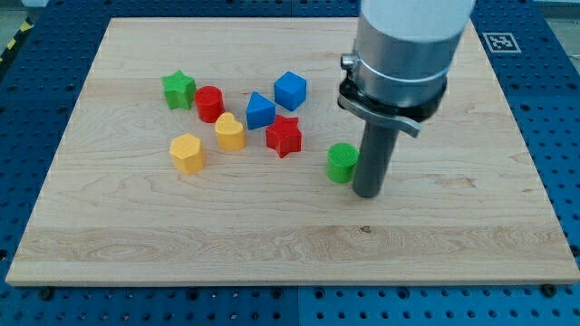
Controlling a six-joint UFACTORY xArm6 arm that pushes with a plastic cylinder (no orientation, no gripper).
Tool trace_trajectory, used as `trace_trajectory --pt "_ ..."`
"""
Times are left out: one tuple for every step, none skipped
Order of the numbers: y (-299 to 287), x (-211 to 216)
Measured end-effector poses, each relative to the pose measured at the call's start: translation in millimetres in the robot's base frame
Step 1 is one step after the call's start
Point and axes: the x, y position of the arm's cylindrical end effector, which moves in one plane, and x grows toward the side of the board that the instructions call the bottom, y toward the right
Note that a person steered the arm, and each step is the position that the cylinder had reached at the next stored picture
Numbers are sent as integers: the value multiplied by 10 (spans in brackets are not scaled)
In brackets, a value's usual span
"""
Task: Move the green circle closer to the red star
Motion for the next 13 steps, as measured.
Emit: trace_trajectory --pt "315 370" --pt "398 438" --pt "398 438" --pt "354 314" --pt "24 19" --pt "-43 13" --pt "-43 -172" --pt "-21 -195" --pt "-17 -279" --pt "-17 -367" --pt "0 -381" --pt "156 -537" --pt "185 -697"
